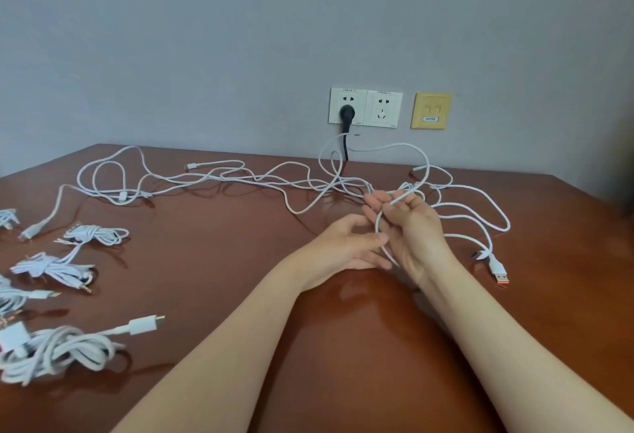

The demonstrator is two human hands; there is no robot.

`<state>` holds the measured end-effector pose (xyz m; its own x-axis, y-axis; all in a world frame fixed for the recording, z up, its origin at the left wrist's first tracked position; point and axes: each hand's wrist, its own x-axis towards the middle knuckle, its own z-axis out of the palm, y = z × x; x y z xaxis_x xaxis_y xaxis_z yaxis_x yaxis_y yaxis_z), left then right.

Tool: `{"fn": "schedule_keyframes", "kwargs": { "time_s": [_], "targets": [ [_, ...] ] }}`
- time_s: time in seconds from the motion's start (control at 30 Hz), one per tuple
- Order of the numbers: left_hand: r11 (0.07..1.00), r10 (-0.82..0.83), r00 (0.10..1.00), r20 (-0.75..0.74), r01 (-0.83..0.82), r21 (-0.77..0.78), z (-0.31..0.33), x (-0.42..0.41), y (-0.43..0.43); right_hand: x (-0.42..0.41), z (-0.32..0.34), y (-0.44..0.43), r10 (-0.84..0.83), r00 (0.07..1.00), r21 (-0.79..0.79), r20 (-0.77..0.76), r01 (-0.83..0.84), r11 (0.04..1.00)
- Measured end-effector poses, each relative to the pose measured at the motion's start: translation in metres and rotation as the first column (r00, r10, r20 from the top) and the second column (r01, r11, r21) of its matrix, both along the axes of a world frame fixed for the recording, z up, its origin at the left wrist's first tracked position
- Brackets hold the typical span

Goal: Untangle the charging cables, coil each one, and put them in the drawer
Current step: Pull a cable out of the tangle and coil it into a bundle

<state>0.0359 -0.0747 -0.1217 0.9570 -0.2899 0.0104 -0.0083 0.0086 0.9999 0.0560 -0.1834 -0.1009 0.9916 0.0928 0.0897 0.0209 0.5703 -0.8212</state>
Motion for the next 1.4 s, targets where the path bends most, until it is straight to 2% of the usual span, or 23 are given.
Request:
{"fn": "schedule_keyframes", "kwargs": {
  "time_s": [0.13, 0.2, 0.23, 0.27, 0.3, 0.33, 0.4, 0.47, 0.53, 0.6, 0.67, 0.73, 0.87, 0.97, 1.17, 1.4],
  "targets": [
    [0.999, 0.033, 0.998, 0.049, -0.032, -0.032, -0.001, -0.001, 0.001, 0.003, 0.001, -0.005, -0.045, 0.999, -0.043, 0.018, 0.045, 0.998],
    [0.989, 0.098, 0.995, 0.004, -0.097, -0.113, -0.001, 0.001, 0.002, 0.006, -0.001, -0.007, -0.209, 0.977, -0.176, 0.029, 0.211, 0.962],
    [0.983, 0.119, 0.993, -0.01, -0.119, -0.137, -0.001, 0.002, 0.003, 0.008, -0.002, -0.01, -0.353, 0.932, -0.314, 0.081, 0.36, 0.878],
    [0.982, 0.131, 0.991, -0.013, -0.131, -0.138, 0.0, 0.002, 0.003, 0.008, -0.003, -0.014, -0.485, 0.854, -0.453, 0.188, 0.514, 0.728],
    [0.983, 0.138, 0.99, -0.01, -0.139, -0.12, 0.001, 0.003, 0.003, 0.008, -0.004, -0.019, -0.55, 0.76, -0.534, 0.345, 0.641, 0.551],
    [0.984, 0.148, 0.989, -0.007, -0.148, -0.1, 0.001, 0.004, 0.003, 0.008, -0.005, -0.024, -0.538, 0.664, -0.542, 0.519, 0.742, 0.394],
    [0.982, 0.183, 0.983, 0.009, -0.182, -0.058, 0.003, 0.008, 0.003, 0.007, -0.006, -0.028, -0.325, 0.488, -0.464, 0.81, 0.872, 0.154],
    [0.979, 0.2, 0.979, 0.032, -0.2, -0.029, 0.003, 0.011, 0.003, 0.008, -0.01, -0.023, -0.035, 0.394, -0.395, 0.919, 0.919, -0.023],
    [0.98, 0.197, 0.979, 0.052, -0.196, -0.014, 0.003, 0.013, 0.003, 0.015, -0.019, -0.019, 0.187, 0.403, -0.383, 0.896, 0.914, -0.136],
    [0.979, 0.202, 0.979, 0.039, -0.2, -0.047, 0.003, 0.014, 0.004, 0.019, -0.026, -0.019, 0.278, 0.517, -0.467, 0.81, 0.854, -0.228],
    [0.962, 0.241, 0.971, -0.003, -0.239, -0.134, 0.003, 0.016, 0.007, 0.019, -0.025, -0.025, 0.25, 0.673, -0.599, 0.696, 0.736, -0.315],
    [0.918, 0.293, 0.953, -0.074, -0.302, -0.259, 0.005, 0.019, 0.012, 0.018, -0.022, -0.03, 0.221, 0.734, -0.659, 0.642, 0.676, -0.33],
    [0.794, 0.318, 0.934, -0.163, -0.356, -0.493, 0.008, 0.02, 0.016, 0.014, -0.019, -0.024, 0.282, 0.71, -0.645, 0.646, 0.705, -0.295],
    [0.743, 0.318, 0.935, -0.158, -0.349, -0.572, 0.007, 0.02, 0.017, 0.011, -0.021, -0.021, 0.332, 0.706, -0.682, 0.626, 0.702, -0.207],
    [0.87, 0.288, 0.957, -0.027, -0.273, -0.411, 0.002, 0.019, 0.009, 0.007, -0.028, -0.009, 0.355, 0.681, -0.716, 0.641, 0.696, -0.042],
    [0.928, 0.254, 0.967, -0.024, -0.251, -0.276, -0.002, 0.02, 0.006, 0.009, -0.031, -0.004, 0.394, 0.711, -0.771, 0.582, 0.637, -0.011]
  ]
}}
